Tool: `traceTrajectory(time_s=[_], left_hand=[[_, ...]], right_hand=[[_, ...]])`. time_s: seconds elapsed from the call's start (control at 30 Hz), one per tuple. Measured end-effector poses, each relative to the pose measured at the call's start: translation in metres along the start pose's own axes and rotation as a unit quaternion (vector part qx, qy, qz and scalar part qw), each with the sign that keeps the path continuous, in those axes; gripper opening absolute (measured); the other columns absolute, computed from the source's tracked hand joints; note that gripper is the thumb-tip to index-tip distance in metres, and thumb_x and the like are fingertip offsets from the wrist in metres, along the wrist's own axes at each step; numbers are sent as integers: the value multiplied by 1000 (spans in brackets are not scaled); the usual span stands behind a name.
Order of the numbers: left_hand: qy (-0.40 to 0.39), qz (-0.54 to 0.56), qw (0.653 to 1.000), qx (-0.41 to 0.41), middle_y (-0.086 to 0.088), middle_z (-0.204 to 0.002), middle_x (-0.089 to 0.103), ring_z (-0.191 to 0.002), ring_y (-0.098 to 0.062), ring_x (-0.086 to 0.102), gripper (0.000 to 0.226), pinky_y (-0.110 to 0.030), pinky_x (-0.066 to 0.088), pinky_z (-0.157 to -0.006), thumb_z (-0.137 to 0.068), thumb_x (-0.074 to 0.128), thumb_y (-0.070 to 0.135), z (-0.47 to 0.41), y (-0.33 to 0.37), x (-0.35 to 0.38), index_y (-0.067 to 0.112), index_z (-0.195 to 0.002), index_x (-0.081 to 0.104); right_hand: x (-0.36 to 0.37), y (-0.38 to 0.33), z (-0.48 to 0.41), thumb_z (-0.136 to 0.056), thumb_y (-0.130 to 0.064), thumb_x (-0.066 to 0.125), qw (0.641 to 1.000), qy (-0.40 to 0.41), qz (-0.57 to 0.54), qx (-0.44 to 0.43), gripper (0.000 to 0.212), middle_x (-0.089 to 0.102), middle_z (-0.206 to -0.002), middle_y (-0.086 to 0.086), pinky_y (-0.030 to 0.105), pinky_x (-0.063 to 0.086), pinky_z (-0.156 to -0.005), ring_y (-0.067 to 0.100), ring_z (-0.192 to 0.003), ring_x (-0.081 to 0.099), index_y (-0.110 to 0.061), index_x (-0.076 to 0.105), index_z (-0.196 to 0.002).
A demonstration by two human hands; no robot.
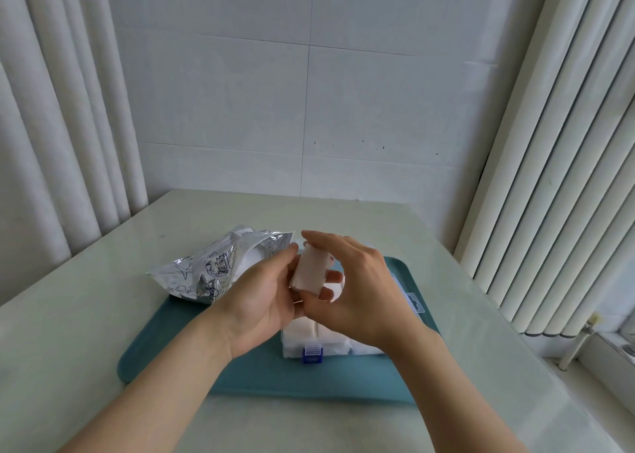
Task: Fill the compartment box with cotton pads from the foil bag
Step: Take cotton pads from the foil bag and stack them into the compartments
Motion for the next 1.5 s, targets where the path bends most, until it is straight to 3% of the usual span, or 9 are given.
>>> traceTrajectory(time_s=[0.3,0.57,0.7,0.93,1.03,1.13,1.23,1.37,1.5], left_hand=[[-11,20,1000,14,-25,-126,69,-83,-25,65,46,-41,57,-89,-114,38,33,-2,2,0,3,-138,64],[30,6,998,53,-21,-122,73,-92,-26,67,45,-39,57,-88,-112,45,33,-3,1,-8,1,-135,67],[53,-29,995,74,-22,-110,67,-87,-26,60,45,-40,58,-78,-111,47,30,-4,1,-10,-6,-130,65],[54,-172,975,129,-13,-102,79,-87,-27,72,53,-42,61,-88,-105,44,46,2,2,1,3,-117,74],[107,-339,916,188,1,-101,80,-94,-18,73,38,-35,60,-89,-111,45,40,6,7,-1,19,-113,77],[99,-539,794,264,17,-99,74,-96,-4,65,18,-12,48,-79,-105,58,18,12,7,10,27,-105,74],[54,-625,715,308,22,-94,67,-97,-6,60,10,-21,47,-87,-92,62,28,13,-2,20,31,-93,71],[24,-684,662,307,28,-87,60,-93,-3,54,33,-27,44,-93,-82,68,69,9,-12,21,35,-85,71],[21,-690,653,313,30,-89,60,-97,-1,49,40,-27,42,-95,-76,71,77,7,-15,19,38,-86,71]], right_hand=[[0,4,1,-80,-26,84,1000,-9,10,21,59,65,-115,-21,12,44,-86,-16,-91,57,-30,49,-126],[-5,-1,-1,-83,-27,80,1000,16,18,-19,24,71,-100,-13,32,53,-88,10,-94,69,-20,67,-102],[-15,15,-2,-92,-22,75,996,69,-11,57,30,75,-105,-19,19,52,-92,-2,-104,69,-24,71,-121],[-28,34,-3,-91,-6,71,970,62,-159,175,18,79,-89,-11,28,61,-82,6,-86,75,-20,81,-97],[-32,54,3,-91,-5,67,944,50,-198,260,24,77,-81,-4,29,58,-70,10,-74,69,-22,83,-89],[-34,71,12,-89,-6,66,930,-5,-151,334,27,72,-73,3,25,48,-60,13,-64,57,-25,84,-84],[-33,81,23,-84,-8,77,915,-92,-89,383,18,75,-73,4,25,50,-58,13,-61,59,-25,84,-82],[-34,89,28,-78,-12,86,907,-127,-40,399,13,78,-75,9,34,55,-65,16,-57,63,-21,80,-84],[-34,87,29,-76,-6,88,914,-121,-16,387,18,77,-75,12,32,63,-63,18,-53,69,-12,74,-86]])
Point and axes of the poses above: each hand's wrist, its own z-axis away from the middle knuckle, its own x-axis out of the palm, y = z × x, the point moved 7 cm from there along -z, towards the middle knuckle
